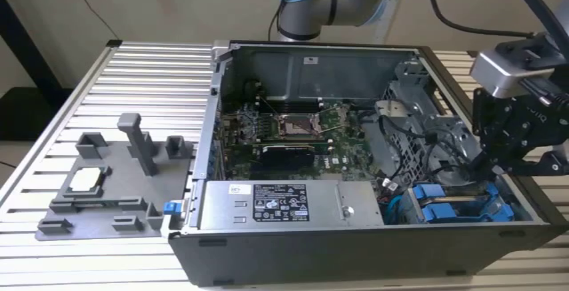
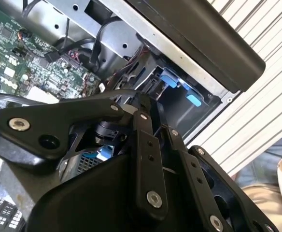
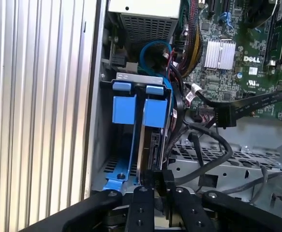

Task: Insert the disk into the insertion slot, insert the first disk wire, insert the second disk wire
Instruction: 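Insert the first disk wire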

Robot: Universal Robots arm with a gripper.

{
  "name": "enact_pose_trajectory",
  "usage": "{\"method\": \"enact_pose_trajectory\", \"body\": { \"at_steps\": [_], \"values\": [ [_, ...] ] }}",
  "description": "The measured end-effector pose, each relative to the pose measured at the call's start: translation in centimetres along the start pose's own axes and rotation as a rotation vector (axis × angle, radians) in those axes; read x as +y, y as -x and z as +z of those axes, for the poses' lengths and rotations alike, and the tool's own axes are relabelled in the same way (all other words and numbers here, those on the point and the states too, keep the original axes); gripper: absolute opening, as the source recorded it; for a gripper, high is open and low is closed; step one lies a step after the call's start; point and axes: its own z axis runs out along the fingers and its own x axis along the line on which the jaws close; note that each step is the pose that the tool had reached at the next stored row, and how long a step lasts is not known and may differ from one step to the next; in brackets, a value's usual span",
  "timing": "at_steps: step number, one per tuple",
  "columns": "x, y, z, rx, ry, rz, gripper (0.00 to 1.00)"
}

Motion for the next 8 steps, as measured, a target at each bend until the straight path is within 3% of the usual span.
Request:
{"method": "enact_pose_trajectory", "body": {
  "at_steps": [3, 8],
  "values": [
    [0.03, -0.13, 0.28, -0.0094, -0.0058, 0.003, 0.19],
    [0.06, -0.21, 0.6, -0.0128, -0.0065, 0.007, 0.19]
  ]
}}
